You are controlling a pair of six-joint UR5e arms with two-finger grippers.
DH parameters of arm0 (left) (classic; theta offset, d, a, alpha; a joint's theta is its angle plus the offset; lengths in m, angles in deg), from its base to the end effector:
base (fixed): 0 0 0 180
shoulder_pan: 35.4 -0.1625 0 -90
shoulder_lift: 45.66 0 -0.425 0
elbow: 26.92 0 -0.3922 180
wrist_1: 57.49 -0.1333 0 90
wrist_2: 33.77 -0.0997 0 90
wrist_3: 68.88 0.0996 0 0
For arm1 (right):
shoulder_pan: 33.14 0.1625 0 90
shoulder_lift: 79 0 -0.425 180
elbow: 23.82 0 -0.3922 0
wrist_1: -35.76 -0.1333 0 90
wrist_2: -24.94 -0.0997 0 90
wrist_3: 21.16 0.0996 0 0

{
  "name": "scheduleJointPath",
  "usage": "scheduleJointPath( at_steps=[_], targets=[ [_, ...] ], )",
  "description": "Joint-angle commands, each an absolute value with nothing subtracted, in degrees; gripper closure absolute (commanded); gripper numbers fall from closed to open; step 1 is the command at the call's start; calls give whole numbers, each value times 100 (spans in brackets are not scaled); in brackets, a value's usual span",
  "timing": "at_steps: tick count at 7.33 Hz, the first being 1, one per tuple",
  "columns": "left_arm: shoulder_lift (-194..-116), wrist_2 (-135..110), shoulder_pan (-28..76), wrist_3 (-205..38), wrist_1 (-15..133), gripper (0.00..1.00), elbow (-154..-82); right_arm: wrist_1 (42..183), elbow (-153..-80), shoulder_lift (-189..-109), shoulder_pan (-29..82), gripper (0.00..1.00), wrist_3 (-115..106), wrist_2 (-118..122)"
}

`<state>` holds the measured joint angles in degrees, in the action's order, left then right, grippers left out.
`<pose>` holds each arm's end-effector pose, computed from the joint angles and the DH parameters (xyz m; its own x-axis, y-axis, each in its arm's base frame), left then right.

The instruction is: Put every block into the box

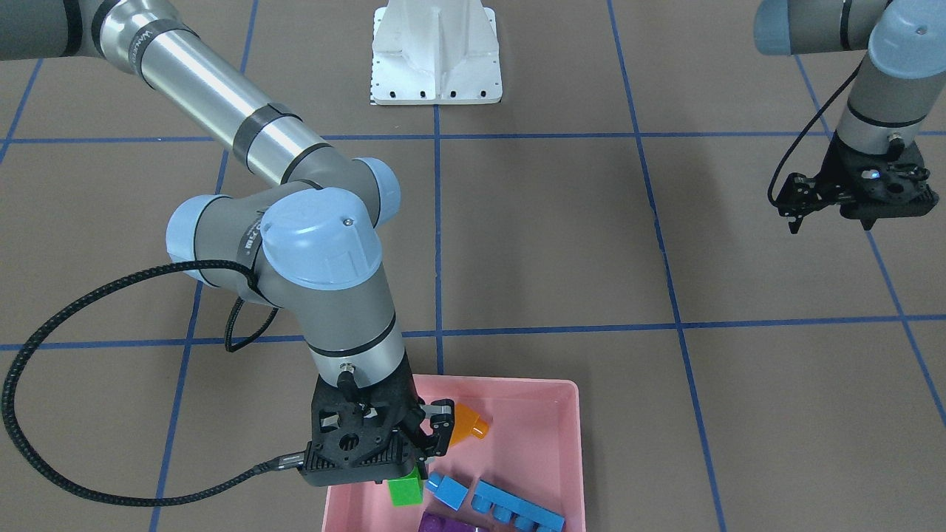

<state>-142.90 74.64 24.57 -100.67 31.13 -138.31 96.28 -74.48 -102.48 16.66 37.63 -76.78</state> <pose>0.1769 -0.5096 0.4346 0.8711 0.1045 -0.4799 0.0165 0.9703 0.2413 -0.4784 -0.7413 0.1230 0.6342 -0.0356 0.7724 -0.3621 0.8689 0.3374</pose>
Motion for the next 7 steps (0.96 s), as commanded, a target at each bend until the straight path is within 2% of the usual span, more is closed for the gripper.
scheduleJointPath(
  at_steps=[1, 2, 4, 7],
  targets=[
    [-14410, 7949, 2962, -9521, 3321, 0, -13503, 9762, -7880, -10342, 1809, 0, 3615, -7788],
    [-14384, 7952, 3208, -8654, 3313, 0, -13486, 10433, -8746, -10822, 1958, 0, 3240, -8033],
    [-14261, 7961, 3472, -8382, 3313, 0, -13311, 12085, -10277, -11640, 2274, 0, 1645, -8209],
    [-14182, 8145, 3579, -8138, 3252, 0, -13196, 11814, -12080, -14482, 3152, 0, 680, -9517]
  ],
)
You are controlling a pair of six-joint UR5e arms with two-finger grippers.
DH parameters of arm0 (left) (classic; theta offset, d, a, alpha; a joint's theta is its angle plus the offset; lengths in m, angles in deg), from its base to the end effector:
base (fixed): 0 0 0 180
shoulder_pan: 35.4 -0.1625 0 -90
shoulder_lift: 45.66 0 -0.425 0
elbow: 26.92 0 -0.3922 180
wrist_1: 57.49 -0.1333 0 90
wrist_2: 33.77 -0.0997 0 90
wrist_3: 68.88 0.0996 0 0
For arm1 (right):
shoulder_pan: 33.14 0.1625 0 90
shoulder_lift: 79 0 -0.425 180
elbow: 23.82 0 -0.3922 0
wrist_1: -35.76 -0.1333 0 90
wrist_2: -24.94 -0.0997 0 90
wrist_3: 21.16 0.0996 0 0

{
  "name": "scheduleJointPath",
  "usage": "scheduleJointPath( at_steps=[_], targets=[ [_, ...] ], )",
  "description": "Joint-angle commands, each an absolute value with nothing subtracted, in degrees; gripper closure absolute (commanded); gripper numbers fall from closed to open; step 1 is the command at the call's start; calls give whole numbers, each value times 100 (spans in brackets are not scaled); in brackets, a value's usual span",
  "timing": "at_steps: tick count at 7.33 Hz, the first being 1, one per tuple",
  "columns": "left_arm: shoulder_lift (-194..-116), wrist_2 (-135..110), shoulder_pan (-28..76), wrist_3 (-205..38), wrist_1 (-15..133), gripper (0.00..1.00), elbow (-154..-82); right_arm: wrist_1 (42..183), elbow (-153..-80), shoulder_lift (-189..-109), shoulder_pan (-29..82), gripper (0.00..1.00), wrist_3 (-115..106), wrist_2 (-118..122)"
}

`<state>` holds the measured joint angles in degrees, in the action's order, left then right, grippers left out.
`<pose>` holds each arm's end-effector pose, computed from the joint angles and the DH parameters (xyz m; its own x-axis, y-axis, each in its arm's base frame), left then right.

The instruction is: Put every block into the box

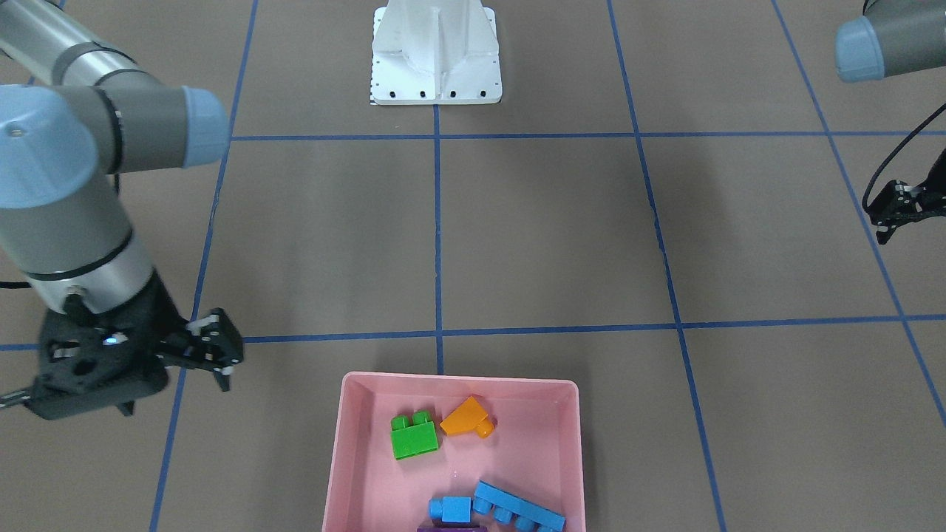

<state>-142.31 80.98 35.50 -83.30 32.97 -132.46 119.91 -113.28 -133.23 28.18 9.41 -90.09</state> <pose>0.0899 -0.5395 0.4816 0.8552 0.2182 -0.4701 -0.0919 0.9565 0.2768 -0.2575 -0.6607 0.2836 0.7535 -0.2481 0.6088 -0.0250 0.9146 0.4036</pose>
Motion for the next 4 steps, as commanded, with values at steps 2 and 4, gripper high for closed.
scheduleJointPath(
  at_steps=[2, 4],
  targets=[
    [-13866, 8242, 4068, -6545, 3225, 0, -12986, 11041, -12753, -16442, 3146, 0, 679, -9521],
    [-13602, 8907, 4745, -5633, 3251, 0, -12600, 11002, -12377, -17021, 3958, 0, 8, -9773]
  ],
)
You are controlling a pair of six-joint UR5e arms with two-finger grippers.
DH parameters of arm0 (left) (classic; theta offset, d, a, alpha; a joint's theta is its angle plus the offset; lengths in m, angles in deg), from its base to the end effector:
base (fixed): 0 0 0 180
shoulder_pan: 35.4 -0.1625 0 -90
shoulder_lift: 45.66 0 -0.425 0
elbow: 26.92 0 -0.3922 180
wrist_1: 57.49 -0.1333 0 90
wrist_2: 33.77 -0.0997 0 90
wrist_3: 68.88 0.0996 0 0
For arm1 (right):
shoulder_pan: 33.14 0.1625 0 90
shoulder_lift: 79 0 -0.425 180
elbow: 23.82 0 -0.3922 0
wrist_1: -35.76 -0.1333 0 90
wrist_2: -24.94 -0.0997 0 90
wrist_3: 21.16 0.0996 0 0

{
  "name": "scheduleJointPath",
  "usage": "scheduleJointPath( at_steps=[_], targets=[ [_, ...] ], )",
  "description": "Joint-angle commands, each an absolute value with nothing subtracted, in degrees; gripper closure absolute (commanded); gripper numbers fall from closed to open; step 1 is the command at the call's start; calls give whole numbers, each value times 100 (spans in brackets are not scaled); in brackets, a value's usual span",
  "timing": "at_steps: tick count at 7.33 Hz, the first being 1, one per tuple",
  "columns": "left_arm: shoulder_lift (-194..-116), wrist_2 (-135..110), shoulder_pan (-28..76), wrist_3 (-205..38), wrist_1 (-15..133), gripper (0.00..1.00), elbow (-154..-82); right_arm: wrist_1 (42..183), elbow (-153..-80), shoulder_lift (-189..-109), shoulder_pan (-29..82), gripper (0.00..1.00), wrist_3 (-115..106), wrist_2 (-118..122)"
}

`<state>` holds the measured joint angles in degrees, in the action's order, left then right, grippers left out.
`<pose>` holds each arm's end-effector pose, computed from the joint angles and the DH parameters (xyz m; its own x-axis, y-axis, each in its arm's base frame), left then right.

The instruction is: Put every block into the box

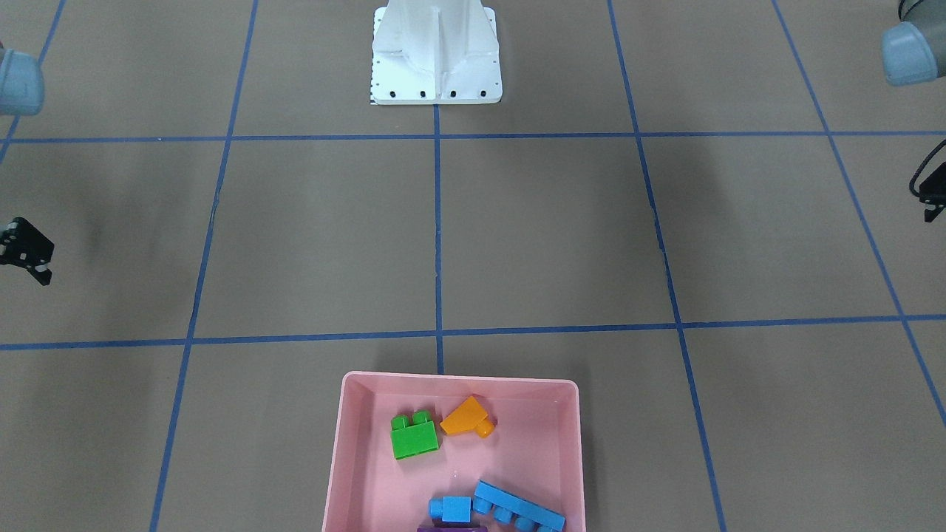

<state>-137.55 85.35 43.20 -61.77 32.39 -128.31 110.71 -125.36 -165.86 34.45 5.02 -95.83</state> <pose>0.0182 -0.5193 0.5592 0.8042 0.3973 -0.4420 -0.2943 0.9124 0.2846 -0.1266 -0.5229 0.5123 0.7721 -0.1503 0.6175 -0.0107 0.9684 0.2490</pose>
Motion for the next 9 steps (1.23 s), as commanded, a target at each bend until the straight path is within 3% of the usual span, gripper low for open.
scheduleJointPath(
  at_steps=[1, 3, 7, 9],
  targets=[
    [-13593, 9371, 5009, -5631, 3234, 0, -12311, 11029, -12202, -17223, 4450, 0, -894, -10289],
    [-13522, 9920, 5240, -5639, 3103, 0, -12106, 11090, -11517, -17286, 5550, 0, -1971, -11344],
    [-13214, 10078, 5476, -5683, 3049, 0, -12070, 11090, -11619, -17682, 6055, 0, -2037, -11990],
    [-13320, 10053, 5487, -5701, 3049, 0, -12044, 12173, -12187, -17682, 6046, 0, -2081, -11894]
  ],
)
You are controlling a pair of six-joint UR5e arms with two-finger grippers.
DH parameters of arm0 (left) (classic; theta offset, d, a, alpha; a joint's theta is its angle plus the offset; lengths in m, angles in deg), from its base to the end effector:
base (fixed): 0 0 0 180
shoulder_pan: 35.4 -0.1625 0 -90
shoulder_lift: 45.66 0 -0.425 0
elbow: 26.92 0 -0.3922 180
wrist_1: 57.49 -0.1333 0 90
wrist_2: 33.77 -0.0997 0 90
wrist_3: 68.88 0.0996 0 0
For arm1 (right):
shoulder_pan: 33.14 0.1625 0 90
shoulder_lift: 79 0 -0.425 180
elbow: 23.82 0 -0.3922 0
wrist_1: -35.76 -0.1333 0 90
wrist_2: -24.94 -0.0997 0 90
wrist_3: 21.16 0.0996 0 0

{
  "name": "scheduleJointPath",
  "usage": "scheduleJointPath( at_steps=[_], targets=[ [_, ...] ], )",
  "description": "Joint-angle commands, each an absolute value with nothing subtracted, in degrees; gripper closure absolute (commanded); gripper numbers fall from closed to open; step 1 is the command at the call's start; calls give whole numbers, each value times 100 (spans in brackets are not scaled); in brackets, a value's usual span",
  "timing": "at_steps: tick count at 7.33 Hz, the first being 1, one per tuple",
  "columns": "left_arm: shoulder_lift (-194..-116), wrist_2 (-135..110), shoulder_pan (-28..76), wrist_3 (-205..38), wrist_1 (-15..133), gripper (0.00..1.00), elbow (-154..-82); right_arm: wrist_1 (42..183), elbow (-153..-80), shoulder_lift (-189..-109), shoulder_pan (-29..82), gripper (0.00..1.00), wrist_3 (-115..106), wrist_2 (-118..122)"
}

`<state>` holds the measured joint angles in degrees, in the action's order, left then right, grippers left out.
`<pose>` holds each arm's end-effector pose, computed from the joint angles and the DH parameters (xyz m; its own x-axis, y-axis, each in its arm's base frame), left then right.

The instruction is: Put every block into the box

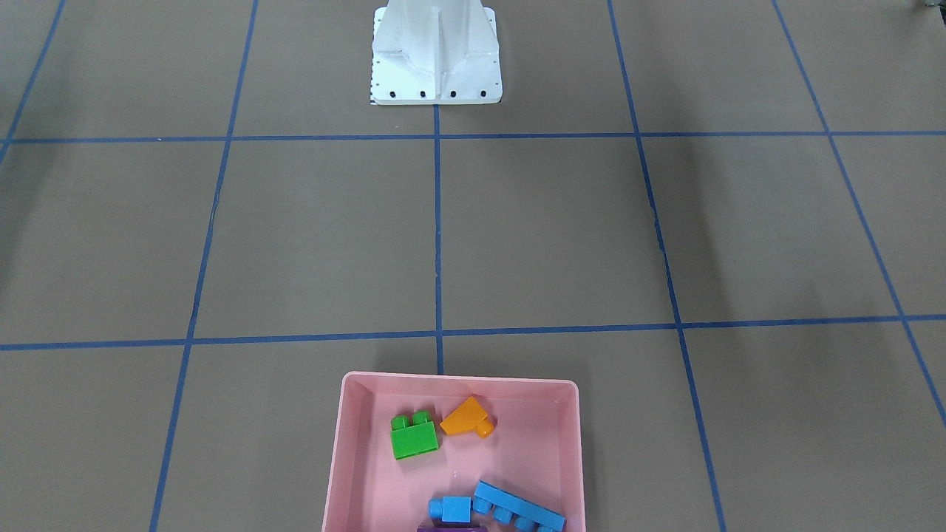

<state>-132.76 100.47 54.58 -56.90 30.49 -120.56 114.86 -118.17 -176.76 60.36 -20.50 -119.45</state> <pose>-0.0636 -0.4688 0.6555 0.7008 0.1925 -0.6869 -0.1491 0.9812 0.1229 0.0791 -0.4365 0.6514 0.5869 -0.0588 0.8075 -0.0673 0.9904 0.1211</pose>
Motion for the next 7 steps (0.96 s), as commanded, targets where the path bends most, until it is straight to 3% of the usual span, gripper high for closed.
scheduleJointPath(
  at_steps=[1, 3, 7],
  targets=[
    [-13329, 10053, 5487, -5701, 3058, 0, -12053, 12911, -12591, -17682, 6055, 0, -2438, -11763],
    [-13390, 10053, 5487, -5701, 3058, 0, -12009, 13997, -12929, -17734, 6351, 0, -3788, -10939],
    [-13373, 10062, 5487, -5727, 3346, 0, -11561, 13895, -12587, -17761, 6214, 0, -3848, -10953]
  ],
)
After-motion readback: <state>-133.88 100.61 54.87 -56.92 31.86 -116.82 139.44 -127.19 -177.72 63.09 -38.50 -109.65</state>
